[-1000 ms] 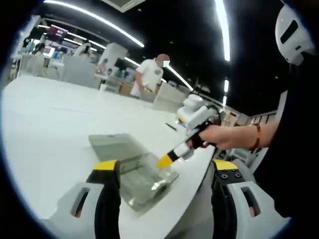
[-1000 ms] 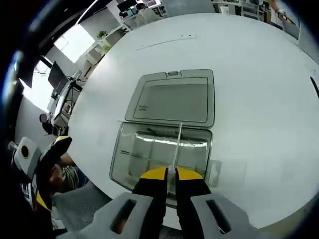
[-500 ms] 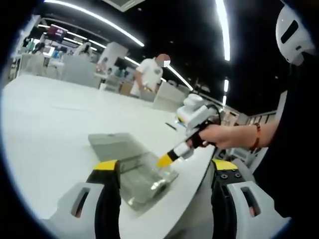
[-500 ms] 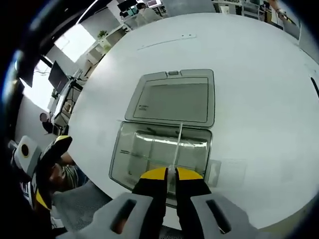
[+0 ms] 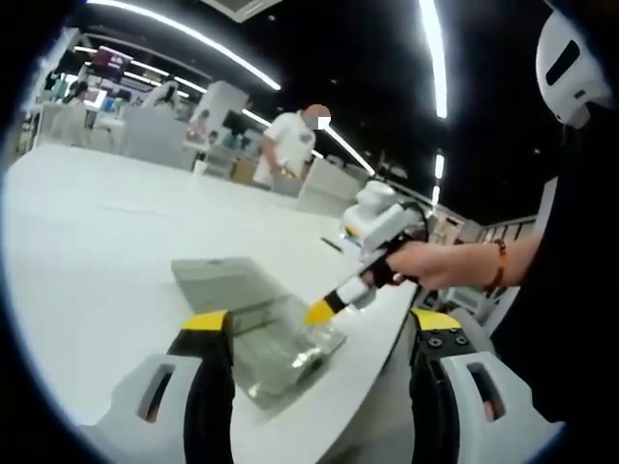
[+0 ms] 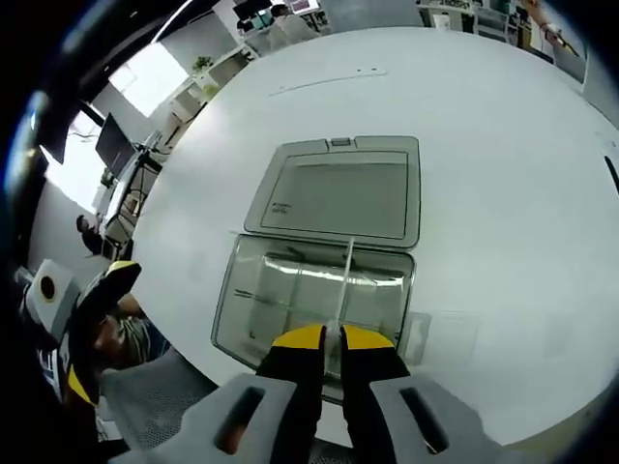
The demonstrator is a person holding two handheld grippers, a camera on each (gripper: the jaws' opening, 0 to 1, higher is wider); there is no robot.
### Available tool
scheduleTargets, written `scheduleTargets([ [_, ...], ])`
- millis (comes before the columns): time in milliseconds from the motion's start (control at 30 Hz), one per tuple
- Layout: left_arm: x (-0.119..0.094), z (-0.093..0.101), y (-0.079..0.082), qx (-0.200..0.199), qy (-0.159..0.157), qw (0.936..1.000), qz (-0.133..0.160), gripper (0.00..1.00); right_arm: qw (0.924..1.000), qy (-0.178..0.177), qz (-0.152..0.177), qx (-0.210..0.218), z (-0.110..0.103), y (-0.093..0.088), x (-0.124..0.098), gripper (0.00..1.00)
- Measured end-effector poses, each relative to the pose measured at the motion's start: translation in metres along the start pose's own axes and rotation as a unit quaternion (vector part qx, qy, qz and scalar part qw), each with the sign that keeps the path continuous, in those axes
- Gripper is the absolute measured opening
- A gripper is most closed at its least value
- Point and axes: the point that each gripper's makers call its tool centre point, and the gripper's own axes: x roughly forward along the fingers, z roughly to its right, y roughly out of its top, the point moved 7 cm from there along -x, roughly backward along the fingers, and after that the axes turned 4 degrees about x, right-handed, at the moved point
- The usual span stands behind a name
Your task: Insert the divider into the dual guide fixture by aligning both edges with the guide slots and pushing it downward to the bottom, including one-sided entry, uneven engagement, binding, and posture correction.
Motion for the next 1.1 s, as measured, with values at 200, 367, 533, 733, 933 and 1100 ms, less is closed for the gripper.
scheduleTargets([
  [200, 0.0, 0.0, 0.0, -0.001, 0.002, 1.0, 0.001, 0.72, 1.0, 0.002, -0.003, 0.001, 0.0, 0.0, 0.001, 0.0],
  [367, 0.001, 0.003, 0.001, -0.002, 0.001, 1.0, 0.001, 0.72, 1.0, -0.001, -0.003, -0.008, -0.001, 0.0, 0.002, 0.01],
  [533, 0.004, 0.006, 0.002, -0.002, -0.004, 1.0, -0.001, 0.72, 0.9998, -0.008, 0.003, -0.016, -0.003, -0.001, 0.004, 0.01],
  [733, 0.006, 0.006, 0.003, -0.001, -0.006, 1.0, 0.002, 0.72, 0.9997, 0.0, 0.013, -0.022, -0.007, -0.002, 0.008, 0.02],
  [933, 0.004, 0.006, 0.001, 0.004, -0.008, 1.0, -0.004, 0.72, 0.9995, -0.003, 0.02, -0.023, -0.008, -0.004, 0.014, 0.03],
  [1100, 0.004, 0.005, 0.0, 0.002, -0.005, 1.0, -0.006, 0.72, 0.9995, 0.011, 0.03, -0.001, -0.004, -0.006, 0.015, 0.03],
])
